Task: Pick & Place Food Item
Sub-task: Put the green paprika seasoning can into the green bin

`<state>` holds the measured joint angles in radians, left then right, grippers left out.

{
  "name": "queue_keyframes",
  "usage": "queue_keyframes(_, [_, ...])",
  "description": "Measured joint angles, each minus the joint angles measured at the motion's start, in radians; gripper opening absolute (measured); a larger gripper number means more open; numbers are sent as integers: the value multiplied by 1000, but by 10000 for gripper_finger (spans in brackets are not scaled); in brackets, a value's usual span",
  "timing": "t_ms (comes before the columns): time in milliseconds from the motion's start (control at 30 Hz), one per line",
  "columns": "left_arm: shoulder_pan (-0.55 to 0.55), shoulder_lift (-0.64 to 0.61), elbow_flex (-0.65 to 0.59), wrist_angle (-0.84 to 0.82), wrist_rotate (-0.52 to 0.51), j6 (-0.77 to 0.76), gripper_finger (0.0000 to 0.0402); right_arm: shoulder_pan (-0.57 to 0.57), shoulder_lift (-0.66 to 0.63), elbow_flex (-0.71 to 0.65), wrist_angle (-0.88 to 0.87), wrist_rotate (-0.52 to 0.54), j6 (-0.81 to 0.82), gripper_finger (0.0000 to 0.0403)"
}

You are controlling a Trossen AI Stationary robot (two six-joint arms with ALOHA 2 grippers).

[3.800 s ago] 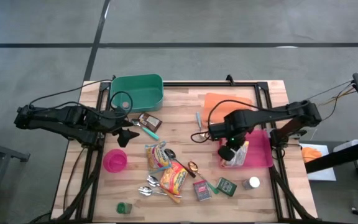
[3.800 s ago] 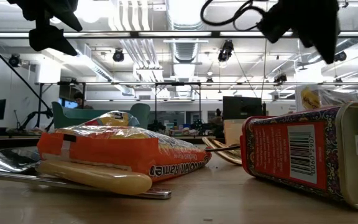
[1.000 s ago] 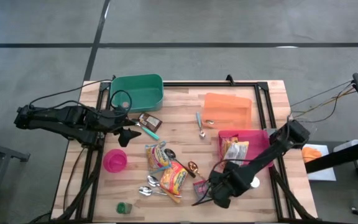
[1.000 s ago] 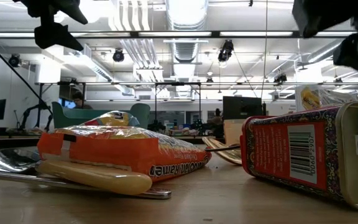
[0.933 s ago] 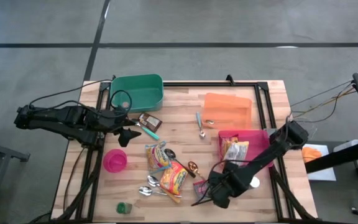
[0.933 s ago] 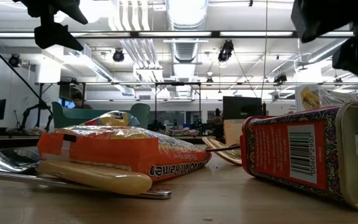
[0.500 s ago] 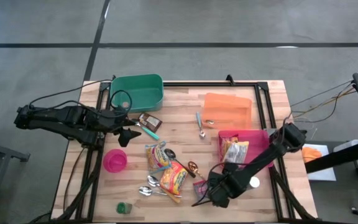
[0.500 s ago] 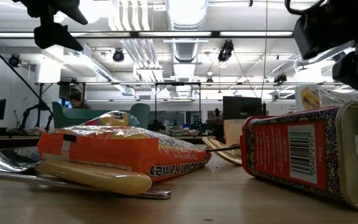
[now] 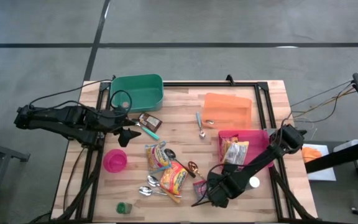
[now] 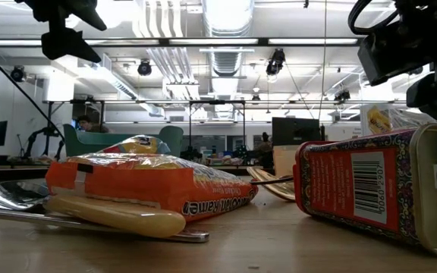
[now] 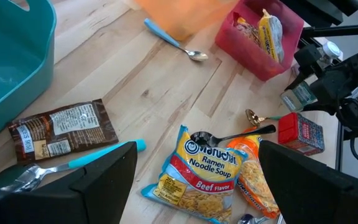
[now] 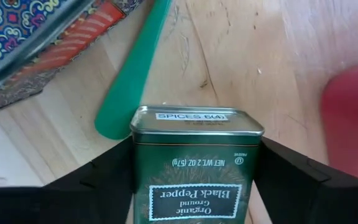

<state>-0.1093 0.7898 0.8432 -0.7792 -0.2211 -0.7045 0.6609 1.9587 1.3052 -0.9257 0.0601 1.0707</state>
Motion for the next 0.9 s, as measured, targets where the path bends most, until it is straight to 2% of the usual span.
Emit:
queue_keyframes(67, [0,0,0,0,0,0,337,-1,1,0,1,-1,-1,249])
queue_keyframes(533, [0,0,0,0,0,-3,337,0,-18,14,12,10,48,249])
queue_keyframes(900, [0,0,0,24,-10,-3,337,0,-141,43,-17,263,192,249])
